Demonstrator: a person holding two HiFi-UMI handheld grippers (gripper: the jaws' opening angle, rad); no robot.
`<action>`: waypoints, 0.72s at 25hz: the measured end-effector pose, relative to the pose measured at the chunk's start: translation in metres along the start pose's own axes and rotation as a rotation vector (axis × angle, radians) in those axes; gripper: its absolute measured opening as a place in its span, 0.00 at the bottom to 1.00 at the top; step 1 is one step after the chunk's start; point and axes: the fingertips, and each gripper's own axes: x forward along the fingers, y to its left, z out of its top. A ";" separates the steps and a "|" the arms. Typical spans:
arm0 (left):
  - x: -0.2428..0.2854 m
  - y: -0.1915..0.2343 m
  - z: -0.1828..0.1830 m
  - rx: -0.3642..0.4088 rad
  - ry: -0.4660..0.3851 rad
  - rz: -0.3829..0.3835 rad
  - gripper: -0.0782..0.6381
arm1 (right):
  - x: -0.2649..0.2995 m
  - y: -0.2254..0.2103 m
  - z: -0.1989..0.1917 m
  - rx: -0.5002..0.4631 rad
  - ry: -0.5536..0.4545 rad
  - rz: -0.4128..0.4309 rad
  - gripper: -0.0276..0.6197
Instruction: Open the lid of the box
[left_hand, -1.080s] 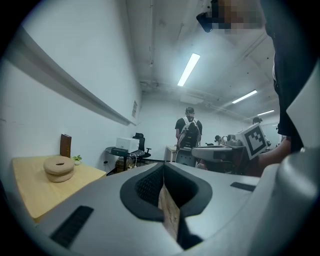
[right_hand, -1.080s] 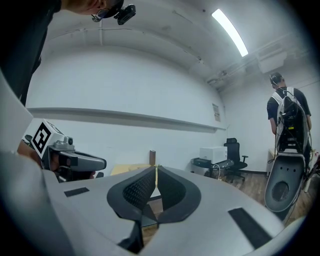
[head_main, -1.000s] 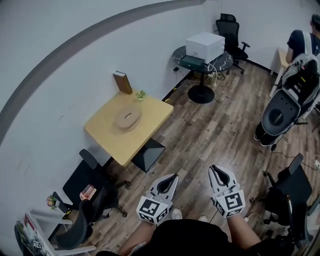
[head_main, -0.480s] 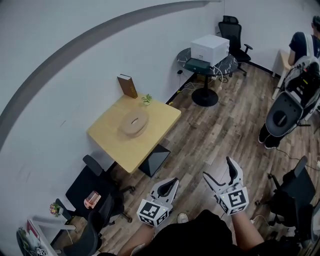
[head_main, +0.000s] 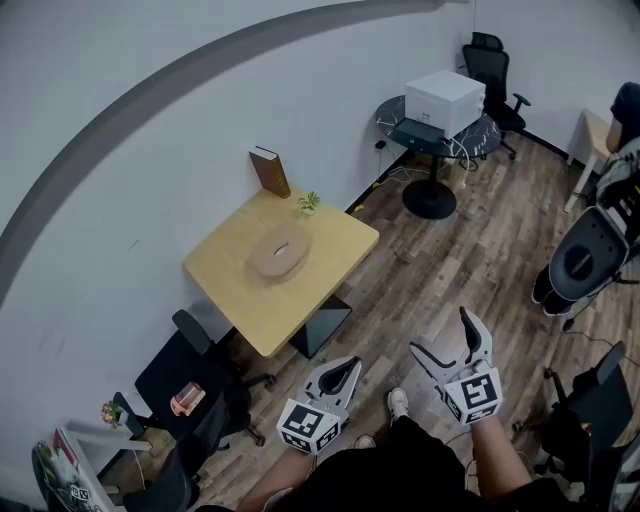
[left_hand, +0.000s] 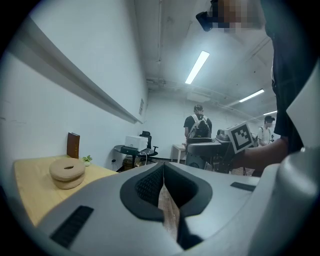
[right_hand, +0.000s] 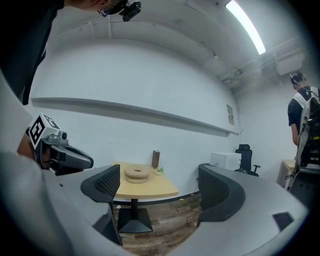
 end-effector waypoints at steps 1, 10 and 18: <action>0.006 0.005 0.001 -0.005 0.000 0.011 0.14 | 0.008 -0.004 0.000 -0.002 0.000 0.012 0.80; 0.062 0.042 0.023 0.002 -0.016 0.077 0.14 | 0.076 -0.041 0.000 -0.013 0.004 0.123 0.80; 0.085 0.070 0.029 -0.013 -0.008 0.177 0.14 | 0.120 -0.063 0.008 -0.015 0.029 0.194 0.80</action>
